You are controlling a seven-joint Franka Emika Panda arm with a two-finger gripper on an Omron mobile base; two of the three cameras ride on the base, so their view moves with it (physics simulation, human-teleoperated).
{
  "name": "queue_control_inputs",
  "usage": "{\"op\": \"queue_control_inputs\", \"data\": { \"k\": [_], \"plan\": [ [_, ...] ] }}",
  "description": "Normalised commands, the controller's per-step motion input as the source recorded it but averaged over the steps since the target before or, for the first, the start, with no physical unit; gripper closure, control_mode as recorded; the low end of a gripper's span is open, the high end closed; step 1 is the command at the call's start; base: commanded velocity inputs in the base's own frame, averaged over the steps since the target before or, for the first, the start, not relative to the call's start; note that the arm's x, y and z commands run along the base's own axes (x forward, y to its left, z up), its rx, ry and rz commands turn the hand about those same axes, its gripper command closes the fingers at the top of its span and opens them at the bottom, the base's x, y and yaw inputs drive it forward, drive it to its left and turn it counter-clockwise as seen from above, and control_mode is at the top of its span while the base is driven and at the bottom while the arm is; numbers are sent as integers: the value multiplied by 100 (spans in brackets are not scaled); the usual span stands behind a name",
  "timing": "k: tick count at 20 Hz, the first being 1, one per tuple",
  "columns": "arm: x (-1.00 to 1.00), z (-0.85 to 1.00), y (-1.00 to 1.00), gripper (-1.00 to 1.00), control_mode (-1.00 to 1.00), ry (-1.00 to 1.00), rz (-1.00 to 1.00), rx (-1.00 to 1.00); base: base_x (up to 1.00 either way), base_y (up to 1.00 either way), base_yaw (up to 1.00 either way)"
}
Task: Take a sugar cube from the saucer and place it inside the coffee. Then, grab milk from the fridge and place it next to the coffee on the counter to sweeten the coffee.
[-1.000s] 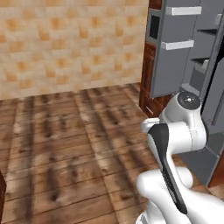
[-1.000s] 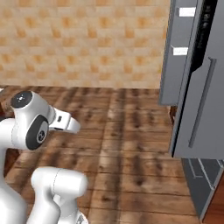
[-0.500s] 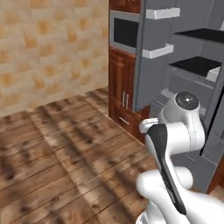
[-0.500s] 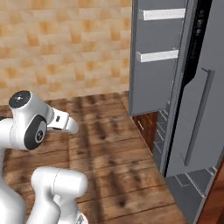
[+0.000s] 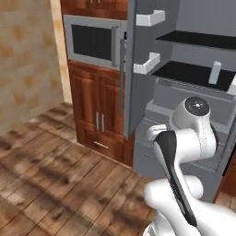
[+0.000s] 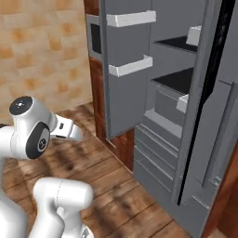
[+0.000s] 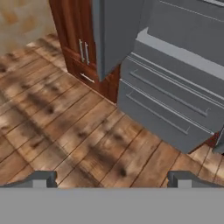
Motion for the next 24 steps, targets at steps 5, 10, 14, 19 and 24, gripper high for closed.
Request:
{"op": "queue_control_inputs", "data": {
  "k": [5,10,14,19,24],
  "plan": [
    [0,0,0,-100,100,0,0,0,75,39,-66],
    [0,0,0,-100,100,0,0,0,44,13,-69],
    [0,0,0,-100,100,0,0,0,56,34,-62],
    [0,0,0,-100,100,0,0,0,81,41,-40],
    [0,0,0,-100,100,0,0,0,45,2,-20]
  ]
}}
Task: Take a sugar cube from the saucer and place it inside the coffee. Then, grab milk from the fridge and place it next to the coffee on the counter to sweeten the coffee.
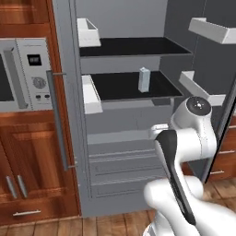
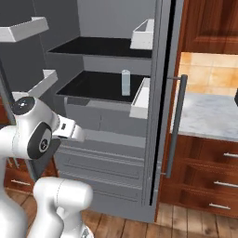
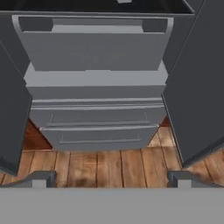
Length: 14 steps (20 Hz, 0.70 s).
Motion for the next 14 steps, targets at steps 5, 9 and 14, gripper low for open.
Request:
{"op": "queue_control_inputs", "data": {
  "k": [5,9,14],
  "plan": [
    [0,0,0,-100,100,0,0,0,56,0,-13],
    [0,0,0,-100,100,0,0,0,51,16,-10],
    [0,0,0,-100,100,0,0,0,2,10,-2]
  ]
}}
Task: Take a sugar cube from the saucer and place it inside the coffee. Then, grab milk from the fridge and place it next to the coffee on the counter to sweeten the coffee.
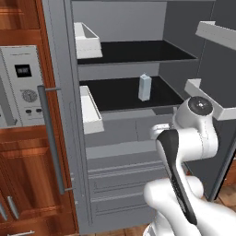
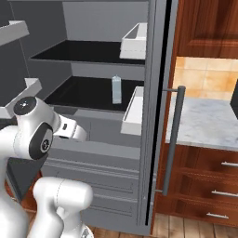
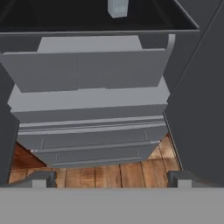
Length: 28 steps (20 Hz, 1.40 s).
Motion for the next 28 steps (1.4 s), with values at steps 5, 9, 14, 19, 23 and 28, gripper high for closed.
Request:
{"op": "queue_control_inputs", "data": {
  "k": [5,9,14,19,23,28],
  "plan": [
    [36,56,-1,-100,-100,-11,-12,0,0,0,0],
    [71,69,-5,-100,-100,-1,-4,5,0,0,0],
    [78,31,-20,-100,-100,1,0,-1,0,0,0],
    [31,-19,-32,-100,-100,-13,0,-4,0,0,0],
    [91,0,-26,-100,-100,-8,0,4,0,0,0],
    [99,-3,-11,-100,-100,-1,0,8,0,0,0]
  ]
}}
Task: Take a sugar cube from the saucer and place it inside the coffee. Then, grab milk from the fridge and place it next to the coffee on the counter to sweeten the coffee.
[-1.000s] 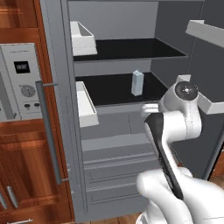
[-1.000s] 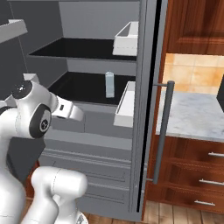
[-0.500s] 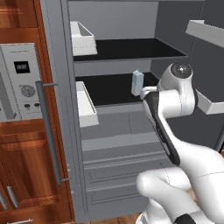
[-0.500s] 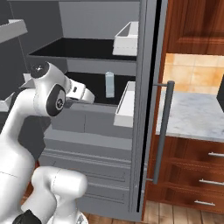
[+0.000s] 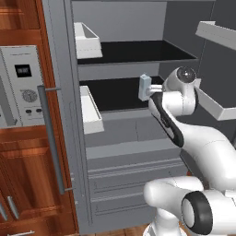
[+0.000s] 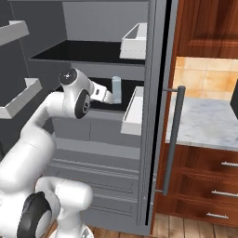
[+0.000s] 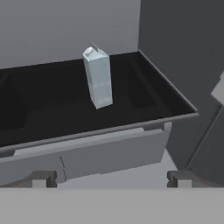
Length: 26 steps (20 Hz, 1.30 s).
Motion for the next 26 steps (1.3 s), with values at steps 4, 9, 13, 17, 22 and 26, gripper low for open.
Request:
{"op": "queue_control_inputs", "data": {
  "k": [4,9,13,17,22,26],
  "plan": [
    [86,-12,0,-100,-100,0,0,8,0,0,0],
    [68,-39,-10,-100,-100,-3,7,4,0,0,0],
    [71,-26,-9,-100,-100,-5,4,0,0,0,0],
    [58,-14,-10,-100,-100,-4,3,0,0,0,0],
    [58,-2,0,-100,-100,0,0,0,0,0,0],
    [49,-1,0,-100,-100,0,0,0,0,0,0]
  ]
}}
